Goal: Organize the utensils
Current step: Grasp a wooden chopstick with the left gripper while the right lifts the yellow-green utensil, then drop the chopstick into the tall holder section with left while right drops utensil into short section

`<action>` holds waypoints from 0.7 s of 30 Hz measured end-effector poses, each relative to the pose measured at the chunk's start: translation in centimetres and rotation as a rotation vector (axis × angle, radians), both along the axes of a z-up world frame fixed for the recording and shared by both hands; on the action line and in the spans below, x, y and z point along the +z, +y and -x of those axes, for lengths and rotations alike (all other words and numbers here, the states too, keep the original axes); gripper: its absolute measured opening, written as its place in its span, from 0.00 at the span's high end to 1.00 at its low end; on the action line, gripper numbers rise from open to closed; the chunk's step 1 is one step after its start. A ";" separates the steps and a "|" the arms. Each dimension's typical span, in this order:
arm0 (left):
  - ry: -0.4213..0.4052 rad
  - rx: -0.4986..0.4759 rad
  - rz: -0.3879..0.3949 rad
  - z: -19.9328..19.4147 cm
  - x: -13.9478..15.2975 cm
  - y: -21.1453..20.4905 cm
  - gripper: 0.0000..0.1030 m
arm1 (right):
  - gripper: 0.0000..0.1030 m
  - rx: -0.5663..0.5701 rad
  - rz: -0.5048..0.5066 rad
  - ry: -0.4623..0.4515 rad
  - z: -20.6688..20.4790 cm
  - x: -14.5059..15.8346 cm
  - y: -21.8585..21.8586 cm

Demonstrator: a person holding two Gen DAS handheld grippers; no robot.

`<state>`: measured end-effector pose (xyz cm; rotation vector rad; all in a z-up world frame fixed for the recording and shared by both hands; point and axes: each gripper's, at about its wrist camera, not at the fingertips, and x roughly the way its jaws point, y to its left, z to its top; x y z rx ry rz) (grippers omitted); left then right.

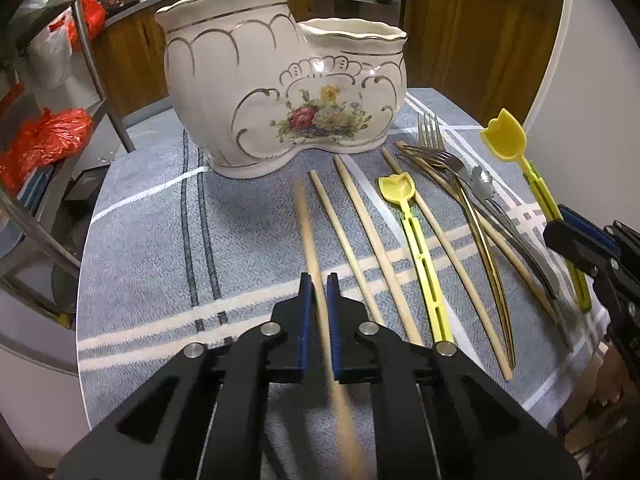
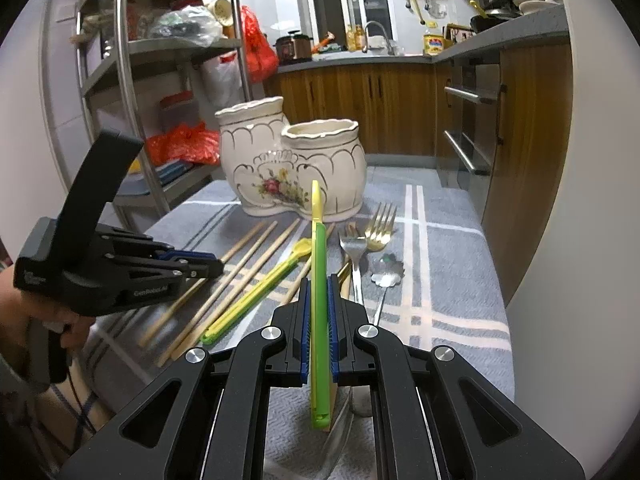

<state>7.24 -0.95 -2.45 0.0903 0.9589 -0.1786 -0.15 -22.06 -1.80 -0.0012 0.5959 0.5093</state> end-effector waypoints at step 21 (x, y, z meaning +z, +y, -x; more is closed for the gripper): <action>-0.495 -0.143 0.159 4.0 7.6 4.0 0.94 | 0.92 -0.014 -0.185 -0.133 -3.6 5.8 -0.1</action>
